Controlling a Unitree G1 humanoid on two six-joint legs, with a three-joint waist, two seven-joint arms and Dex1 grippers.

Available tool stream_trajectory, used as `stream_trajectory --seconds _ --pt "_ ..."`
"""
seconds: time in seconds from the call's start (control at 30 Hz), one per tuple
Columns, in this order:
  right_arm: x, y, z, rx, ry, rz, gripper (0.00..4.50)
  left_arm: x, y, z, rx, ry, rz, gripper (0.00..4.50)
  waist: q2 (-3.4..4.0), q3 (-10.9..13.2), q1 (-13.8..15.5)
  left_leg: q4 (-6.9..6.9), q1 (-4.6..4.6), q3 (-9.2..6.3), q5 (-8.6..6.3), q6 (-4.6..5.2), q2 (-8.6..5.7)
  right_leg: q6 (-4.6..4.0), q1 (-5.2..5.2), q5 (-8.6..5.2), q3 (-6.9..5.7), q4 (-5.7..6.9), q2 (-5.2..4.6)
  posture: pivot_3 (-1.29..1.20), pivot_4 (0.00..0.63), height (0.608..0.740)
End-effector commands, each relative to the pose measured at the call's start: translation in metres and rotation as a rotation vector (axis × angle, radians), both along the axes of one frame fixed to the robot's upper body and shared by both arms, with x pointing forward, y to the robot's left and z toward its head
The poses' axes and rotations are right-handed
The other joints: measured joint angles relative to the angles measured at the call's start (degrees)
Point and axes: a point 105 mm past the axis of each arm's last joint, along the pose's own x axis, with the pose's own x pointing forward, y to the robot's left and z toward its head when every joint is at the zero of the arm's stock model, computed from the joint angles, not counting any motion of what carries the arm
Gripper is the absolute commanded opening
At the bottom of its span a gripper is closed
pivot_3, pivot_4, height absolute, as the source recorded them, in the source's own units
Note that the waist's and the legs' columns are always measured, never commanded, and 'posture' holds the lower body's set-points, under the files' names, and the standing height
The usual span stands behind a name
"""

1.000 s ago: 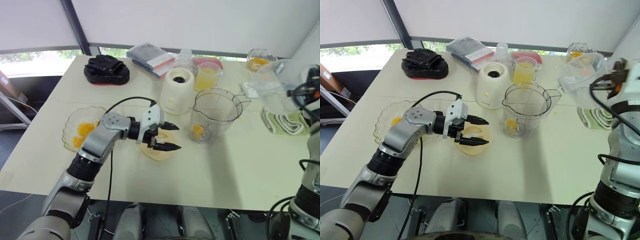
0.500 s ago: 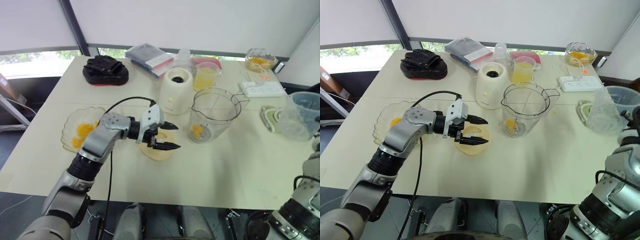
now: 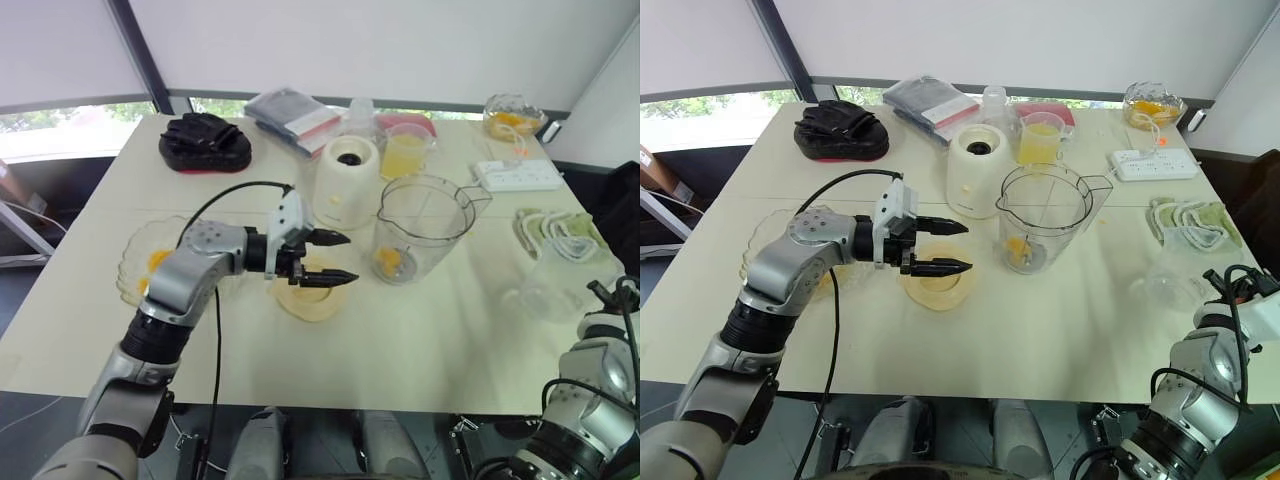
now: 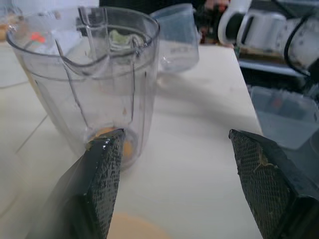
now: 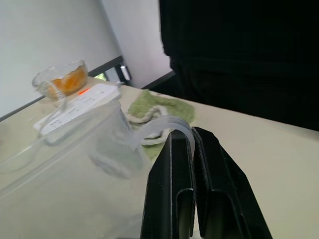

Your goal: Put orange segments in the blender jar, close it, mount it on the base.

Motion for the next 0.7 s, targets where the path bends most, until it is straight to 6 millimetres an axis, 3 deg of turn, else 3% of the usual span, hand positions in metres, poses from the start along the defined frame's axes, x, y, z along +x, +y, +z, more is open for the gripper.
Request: stream_trajectory --seconds 0.03,0.7 --pt "-0.002 -0.007 0.007 -0.046 -0.026 -0.025 0.04 -0.003 0.004 0.010 -0.024 -0.034 0.001 3.47 0.00 0.00 -0.04 0.00 0.01 0.00 0.00 0.00 0.00 0.00 0.00 0.00 0.00 0.00 0.01 0.00 0.150 0.740" --pt "0.011 -0.032 0.001 -0.079 -0.063 -0.069 0.04 -0.008 0.009 0.002 0.030 -0.036 0.010 3.47 0.03 0.02 -0.04 -0.01 0.02 0.04 0.00 0.00 -0.01 -0.01 0.00 -0.01 0.07 0.01 0.03 0.00 0.150 0.740"
